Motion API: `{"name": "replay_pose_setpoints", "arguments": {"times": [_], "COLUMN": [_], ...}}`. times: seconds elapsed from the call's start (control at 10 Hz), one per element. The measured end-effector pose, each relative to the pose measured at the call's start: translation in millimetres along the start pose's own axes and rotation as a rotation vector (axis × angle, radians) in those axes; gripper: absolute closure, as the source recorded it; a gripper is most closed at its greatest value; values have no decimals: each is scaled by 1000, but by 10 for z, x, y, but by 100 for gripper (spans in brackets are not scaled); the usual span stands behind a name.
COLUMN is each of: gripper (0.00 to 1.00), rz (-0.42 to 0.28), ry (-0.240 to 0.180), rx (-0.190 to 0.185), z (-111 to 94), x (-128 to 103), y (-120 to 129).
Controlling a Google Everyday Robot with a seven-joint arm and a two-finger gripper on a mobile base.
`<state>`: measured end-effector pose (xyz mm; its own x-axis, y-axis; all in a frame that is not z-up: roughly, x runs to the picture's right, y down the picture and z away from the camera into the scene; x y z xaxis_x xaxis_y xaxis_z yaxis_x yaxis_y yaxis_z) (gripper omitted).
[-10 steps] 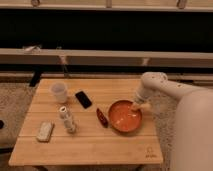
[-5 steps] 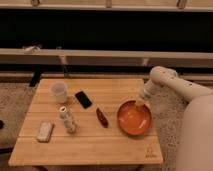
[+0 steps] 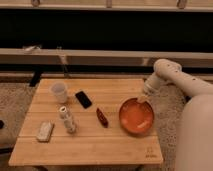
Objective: Pick up the ceramic bowl
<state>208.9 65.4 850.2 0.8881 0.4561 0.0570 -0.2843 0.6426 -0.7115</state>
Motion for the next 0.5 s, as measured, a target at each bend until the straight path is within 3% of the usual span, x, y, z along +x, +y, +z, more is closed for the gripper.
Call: {"name": "replay_pose_setpoints", "arguments": {"times": [0.5], "gripper": [100], "rz": [-57], "ry": [-22], "rx": [-36], "z": [-174], "x": [-78], "y": [117]}}
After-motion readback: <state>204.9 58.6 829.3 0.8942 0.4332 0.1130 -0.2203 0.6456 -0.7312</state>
